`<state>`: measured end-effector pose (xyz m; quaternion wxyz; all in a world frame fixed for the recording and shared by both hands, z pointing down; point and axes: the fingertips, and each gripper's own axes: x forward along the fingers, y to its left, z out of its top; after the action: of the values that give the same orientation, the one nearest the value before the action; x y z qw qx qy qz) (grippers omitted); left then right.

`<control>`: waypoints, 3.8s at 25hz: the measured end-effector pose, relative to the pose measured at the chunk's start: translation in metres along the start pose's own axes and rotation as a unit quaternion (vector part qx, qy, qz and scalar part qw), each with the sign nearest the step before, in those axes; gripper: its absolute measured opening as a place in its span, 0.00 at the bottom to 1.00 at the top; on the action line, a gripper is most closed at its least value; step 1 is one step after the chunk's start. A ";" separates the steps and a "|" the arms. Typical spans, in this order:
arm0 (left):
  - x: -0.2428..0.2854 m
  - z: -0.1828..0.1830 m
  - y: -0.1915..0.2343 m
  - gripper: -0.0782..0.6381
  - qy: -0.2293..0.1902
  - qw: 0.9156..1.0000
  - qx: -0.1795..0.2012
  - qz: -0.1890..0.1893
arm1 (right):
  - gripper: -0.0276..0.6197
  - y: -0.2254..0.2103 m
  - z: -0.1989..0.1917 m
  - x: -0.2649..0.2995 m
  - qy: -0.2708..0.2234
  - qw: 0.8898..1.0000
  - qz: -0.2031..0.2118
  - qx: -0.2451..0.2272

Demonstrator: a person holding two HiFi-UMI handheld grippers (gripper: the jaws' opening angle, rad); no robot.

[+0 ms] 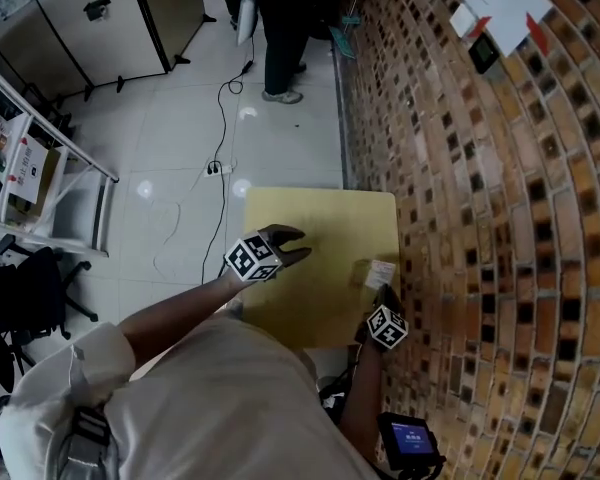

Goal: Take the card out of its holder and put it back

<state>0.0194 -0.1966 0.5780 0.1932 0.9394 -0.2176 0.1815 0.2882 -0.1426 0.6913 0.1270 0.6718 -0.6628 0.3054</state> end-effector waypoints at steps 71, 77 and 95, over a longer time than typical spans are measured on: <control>0.010 0.045 0.038 0.36 -0.034 0.998 0.032 -0.047 | 0.06 0.035 0.069 -0.128 -0.116 0.993 -0.017 0.031; 0.009 0.029 0.028 0.37 -0.018 0.998 0.027 -0.051 | 0.06 0.029 0.041 -0.091 -0.065 0.998 -0.006 0.017; 0.015 0.003 0.032 0.37 0.013 1.000 0.005 -0.006 | 0.06 -0.005 -0.021 0.019 0.060 0.998 0.021 -0.014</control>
<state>0.0173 -0.2292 0.5910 0.1927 0.9390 -0.2085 0.1939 0.2868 -0.1455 0.7193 0.1697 0.6366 -0.6722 0.3378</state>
